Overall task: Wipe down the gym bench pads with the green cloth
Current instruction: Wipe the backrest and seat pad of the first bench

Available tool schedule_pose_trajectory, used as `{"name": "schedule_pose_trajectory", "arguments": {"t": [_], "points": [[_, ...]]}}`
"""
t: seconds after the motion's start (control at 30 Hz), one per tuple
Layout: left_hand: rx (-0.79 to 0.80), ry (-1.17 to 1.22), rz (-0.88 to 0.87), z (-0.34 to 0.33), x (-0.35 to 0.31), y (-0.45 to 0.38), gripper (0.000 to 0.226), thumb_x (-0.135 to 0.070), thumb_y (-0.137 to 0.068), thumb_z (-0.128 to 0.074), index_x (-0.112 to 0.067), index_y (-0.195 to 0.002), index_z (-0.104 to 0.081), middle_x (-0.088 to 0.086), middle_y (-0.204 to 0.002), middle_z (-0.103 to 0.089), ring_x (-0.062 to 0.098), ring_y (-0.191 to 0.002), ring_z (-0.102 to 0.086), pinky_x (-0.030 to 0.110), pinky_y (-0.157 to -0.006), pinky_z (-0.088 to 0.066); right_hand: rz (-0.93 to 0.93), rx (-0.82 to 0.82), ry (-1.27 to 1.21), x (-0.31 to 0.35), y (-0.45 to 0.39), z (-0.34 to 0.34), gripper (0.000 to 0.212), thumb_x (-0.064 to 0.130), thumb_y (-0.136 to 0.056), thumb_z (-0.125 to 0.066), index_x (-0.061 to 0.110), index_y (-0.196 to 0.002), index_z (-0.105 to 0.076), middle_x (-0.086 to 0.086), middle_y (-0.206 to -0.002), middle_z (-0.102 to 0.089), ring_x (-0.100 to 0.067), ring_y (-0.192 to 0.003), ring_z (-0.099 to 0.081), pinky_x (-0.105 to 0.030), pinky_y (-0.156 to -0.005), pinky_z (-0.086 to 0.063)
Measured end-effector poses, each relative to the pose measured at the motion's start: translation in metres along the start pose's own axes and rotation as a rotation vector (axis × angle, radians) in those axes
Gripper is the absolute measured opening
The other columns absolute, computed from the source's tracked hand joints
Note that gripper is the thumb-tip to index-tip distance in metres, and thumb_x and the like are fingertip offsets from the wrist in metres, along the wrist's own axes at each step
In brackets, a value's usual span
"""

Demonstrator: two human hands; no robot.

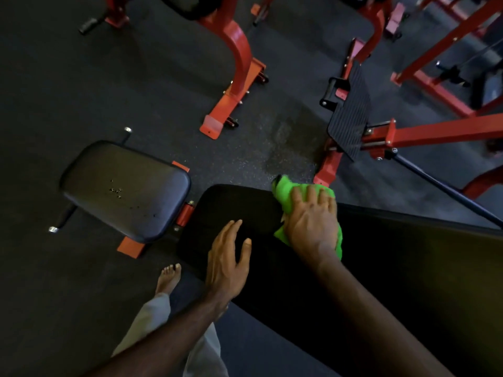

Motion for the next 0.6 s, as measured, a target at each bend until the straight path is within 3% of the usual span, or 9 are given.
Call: {"name": "schedule_pose_trajectory", "arguments": {"t": [0.07, 0.1, 0.13, 0.27, 0.33, 0.4, 0.43, 0.53, 0.6], "points": [[-0.043, 0.008, 0.043, 0.005, 0.015, 0.004, 0.064, -0.061, -0.098, -0.036, -0.031, -0.153, -0.044, -0.009, -0.158, -0.043, 0.009, -0.146, -0.037, 0.043, -0.118, -0.037, 0.268, 0.120, 0.054, 0.036, 0.020, -0.022, 0.062, 0.038, -0.105, -0.042, 0.019, -0.162, -0.029, -0.017, -0.170, -0.021, -0.040, -0.157, -0.015, -0.049, -0.129, -0.007], [-0.058, 0.013, 0.054, 0.006, 0.022, 0.008, 0.063, -0.061, -0.098, -0.036, -0.032, -0.153, -0.044, -0.008, -0.158, -0.043, 0.009, -0.146, -0.037, 0.044, -0.118, -0.038, 0.347, 0.146, 0.069, 0.041, 0.024, -0.029, 0.062, 0.039, -0.104, -0.042, 0.021, -0.162, -0.028, -0.013, -0.171, -0.020, -0.036, -0.158, -0.013, -0.047, -0.130, -0.007], [-0.068, 0.016, 0.060, 0.006, 0.026, 0.012, 0.062, -0.061, -0.098, -0.037, -0.033, -0.152, -0.044, -0.008, -0.158, -0.044, 0.009, -0.146, -0.037, 0.045, -0.117, -0.039, 0.345, 0.132, 0.064, 0.035, 0.018, -0.027, 0.060, 0.039, -0.104, -0.043, 0.022, -0.160, -0.033, -0.011, -0.169, -0.026, -0.034, -0.157, -0.019, -0.046, -0.130, -0.012], [-0.088, 0.051, 0.112, 0.006, 0.040, 0.024, 0.057, -0.061, -0.100, -0.038, -0.038, -0.152, -0.043, -0.013, -0.159, -0.040, 0.003, -0.147, -0.033, 0.041, -0.118, -0.037, 0.018, 0.021, 0.012, 0.006, -0.019, -0.011, 0.046, 0.041, -0.098, -0.034, 0.022, -0.134, -0.055, -0.012, -0.138, -0.058, -0.037, -0.130, -0.052, -0.046, -0.114, -0.038], [-0.084, 0.045, 0.120, 0.007, 0.045, 0.026, 0.059, -0.063, -0.099, -0.038, -0.037, -0.152, -0.043, -0.012, -0.159, -0.040, 0.004, -0.148, -0.033, 0.040, -0.117, -0.038, 0.132, 0.091, 0.043, 0.034, -0.011, -0.028, 0.054, 0.039, -0.102, -0.040, 0.019, -0.151, -0.045, -0.020, -0.157, -0.043, -0.042, -0.147, -0.036, -0.049, -0.124, -0.025], [-0.099, 0.009, 0.117, 0.010, 0.049, 0.025, 0.063, -0.061, -0.097, -0.038, -0.033, -0.152, -0.045, -0.008, -0.159, -0.042, 0.009, -0.147, -0.036, 0.042, -0.116, -0.039, 0.383, 0.194, 0.077, 0.064, 0.009, -0.049, 0.064, 0.041, -0.104, -0.044, 0.023, -0.163, -0.028, -0.013, -0.171, -0.018, -0.037, -0.159, -0.012, -0.047, -0.130, -0.008], [-0.107, -0.006, 0.123, 0.011, 0.053, 0.024, 0.063, -0.060, -0.097, -0.038, -0.030, -0.152, -0.046, -0.005, -0.159, -0.043, 0.012, -0.147, -0.037, 0.043, -0.115, -0.040, 0.438, 0.214, 0.071, 0.069, 0.010, -0.051, 0.064, 0.042, -0.104, -0.044, 0.025, -0.163, -0.027, -0.009, -0.172, -0.016, -0.033, -0.159, -0.011, -0.044, -0.130, -0.007], [-0.085, -0.033, 0.140, 0.011, 0.059, 0.021, 0.066, -0.060, -0.097, -0.037, -0.029, -0.154, -0.044, -0.004, -0.161, -0.041, 0.013, -0.148, -0.036, 0.041, -0.117, -0.038, 0.247, 0.097, 0.034, 0.045, -0.026, -0.039, 0.055, 0.039, -0.102, -0.047, 0.024, -0.155, -0.041, -0.010, -0.164, -0.037, -0.033, -0.153, -0.030, -0.042, -0.127, -0.021], [-0.060, -0.048, 0.149, 0.008, 0.062, 0.021, 0.067, -0.061, -0.096, -0.036, -0.029, -0.155, -0.043, -0.005, -0.162, -0.038, 0.012, -0.149, -0.034, 0.038, -0.119, -0.035, 0.103, 0.083, 0.031, 0.044, -0.035, -0.037, 0.053, 0.039, -0.103, -0.044, 0.021, -0.153, -0.043, -0.015, -0.160, -0.040, -0.038, -0.150, -0.032, -0.046, -0.126, -0.022]]}}
Point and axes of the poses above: each hand's wrist, its own y-axis away from the middle knuckle, its own z-axis out of the back of the hand, x = y × z, the point moved 9 cm from there along -y, towards the middle knuckle
